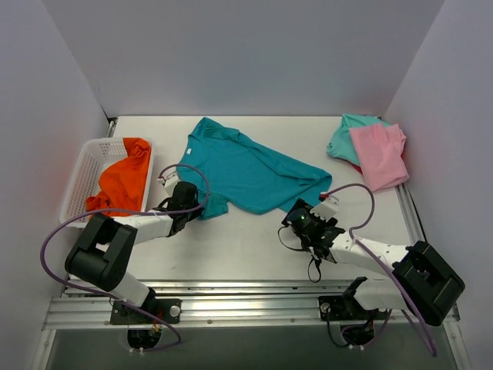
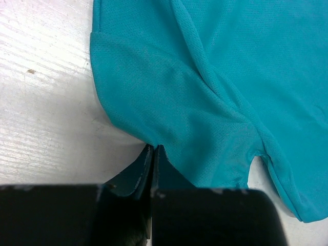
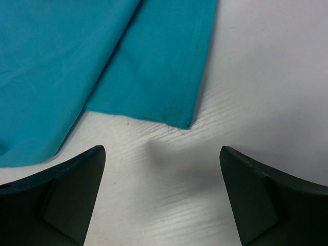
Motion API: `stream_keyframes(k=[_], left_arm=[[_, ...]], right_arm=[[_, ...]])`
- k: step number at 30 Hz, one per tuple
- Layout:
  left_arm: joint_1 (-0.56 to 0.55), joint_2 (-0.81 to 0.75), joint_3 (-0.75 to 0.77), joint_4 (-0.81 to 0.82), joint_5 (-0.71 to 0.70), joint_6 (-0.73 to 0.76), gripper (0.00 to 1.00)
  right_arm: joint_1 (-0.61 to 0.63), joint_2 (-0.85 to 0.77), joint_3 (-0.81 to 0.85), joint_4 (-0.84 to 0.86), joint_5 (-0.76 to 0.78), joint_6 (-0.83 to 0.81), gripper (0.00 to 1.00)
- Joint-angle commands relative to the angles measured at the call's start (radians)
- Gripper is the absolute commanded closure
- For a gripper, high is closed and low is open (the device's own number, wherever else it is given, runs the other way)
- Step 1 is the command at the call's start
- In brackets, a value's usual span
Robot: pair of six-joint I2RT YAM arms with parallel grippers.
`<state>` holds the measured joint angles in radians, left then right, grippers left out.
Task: Fold and stack the t-shirts
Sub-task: Flatten out the tshirt
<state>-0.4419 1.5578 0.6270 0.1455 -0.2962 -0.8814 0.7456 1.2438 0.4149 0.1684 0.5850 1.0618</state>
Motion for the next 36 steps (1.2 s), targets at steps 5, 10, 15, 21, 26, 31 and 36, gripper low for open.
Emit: stream_keyframes(k=[5,10,15,21,26,31,36], left_arm=[[0.012,0.042,-0.026,-0.066,0.034,0.032,0.98],[0.02,0.038,-0.032,-0.06,0.038,0.035,0.98],[0.023,0.044,-0.029,-0.055,0.042,0.038,0.98],[0.026,0.071,-0.023,-0.04,0.046,0.036,0.98],[0.026,0.079,-0.026,-0.035,0.051,0.038,0.98],[0.028,0.091,-0.03,-0.018,0.055,0.041,0.98],[0.028,0.091,-0.026,-0.009,0.055,0.051,0.98]], right_arm=[[-0.101,0.055,0.041,-0.001,0.029,-0.046,0.11],[-0.104,0.138,0.056,0.072,-0.002,-0.051,0.12],[-0.103,0.216,0.073,0.114,-0.037,-0.049,0.14],[-0.104,0.229,0.065,0.132,-0.042,-0.06,0.25],[-0.106,0.232,0.056,0.149,-0.047,-0.06,0.66],[-0.12,0.24,0.042,0.175,-0.066,-0.068,0.95],[-0.12,0.207,0.036,0.177,-0.065,-0.08,1.0]])
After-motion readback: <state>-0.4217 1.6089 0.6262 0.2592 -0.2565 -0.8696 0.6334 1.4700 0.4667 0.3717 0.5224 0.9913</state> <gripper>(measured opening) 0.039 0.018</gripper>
